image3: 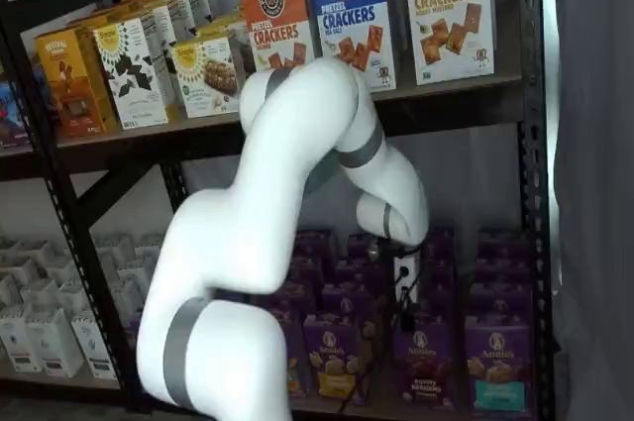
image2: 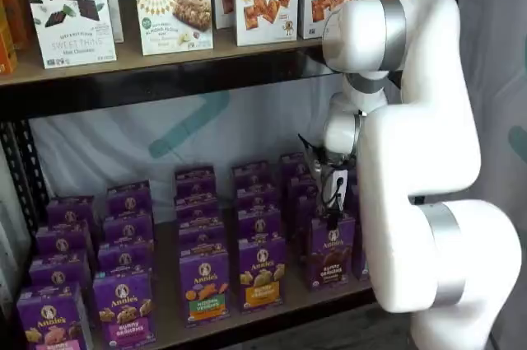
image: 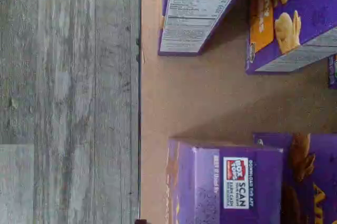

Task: Pick up the purple box with a brown patch in the center, on the bottom shelf, the fifth box from the left

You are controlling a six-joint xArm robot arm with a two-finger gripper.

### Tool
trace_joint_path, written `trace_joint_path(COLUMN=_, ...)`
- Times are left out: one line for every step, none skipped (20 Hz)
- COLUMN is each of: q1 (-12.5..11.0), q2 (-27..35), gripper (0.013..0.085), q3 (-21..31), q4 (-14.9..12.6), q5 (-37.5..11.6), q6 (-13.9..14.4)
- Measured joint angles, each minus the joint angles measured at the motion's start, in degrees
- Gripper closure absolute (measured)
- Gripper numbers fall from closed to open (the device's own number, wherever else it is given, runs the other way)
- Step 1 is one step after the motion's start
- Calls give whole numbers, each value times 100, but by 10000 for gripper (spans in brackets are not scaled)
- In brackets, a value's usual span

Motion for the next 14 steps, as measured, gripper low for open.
trace_joint_path(q1=1, q2=-47, gripper=130, q3=63, q4=-123, q5=4, q6=111)
trace_joint_path(q1=8, q2=-139, gripper=130, q3=184, q4=-215, q5=-9, q6=193)
trace_joint_path(q1=15, q2=-213, gripper=130, q3=290, q4=-261, q5=-35, q6=236)
trace_joint_path(q1=19, q2=-272, gripper=130, q3=376, q4=-284, q5=-54, q6=257)
trace_joint_path(q1=21, q2=-318, gripper=130, q3=437, q4=-275, q5=-57, q6=250)
trace_joint_path(q1=22, q2=-348, gripper=130, q3=474, q4=-257, q5=-44, q6=236)
trace_joint_path(q1=24, q2=-377, gripper=130, q3=510, q4=-241, q5=-27, q6=225)
trace_joint_path(q1=26, q2=-391, gripper=130, q3=530, q4=-234, q5=-15, q6=222)
trace_joint_path(q1=29, q2=-397, gripper=130, q3=535, q4=-221, q5=5, q6=212)
trace_joint_path(q1=31, q2=-398, gripper=130, q3=531, q4=-200, q5=34, q6=197)
trace_joint_path(q1=34, q2=-390, gripper=130, q3=515, q4=-180, q5=61, q6=183)
trace_joint_path(q1=35, q2=-372, gripper=130, q3=488, q4=-165, q5=92, q6=173)
trace_joint_path(q1=33, q2=-357, gripper=130, q3=457, q4=-162, q5=133, q6=169)
trace_joint_path(q1=25, q2=-345, gripper=130, q3=429, q4=-171, q5=164, q6=172)
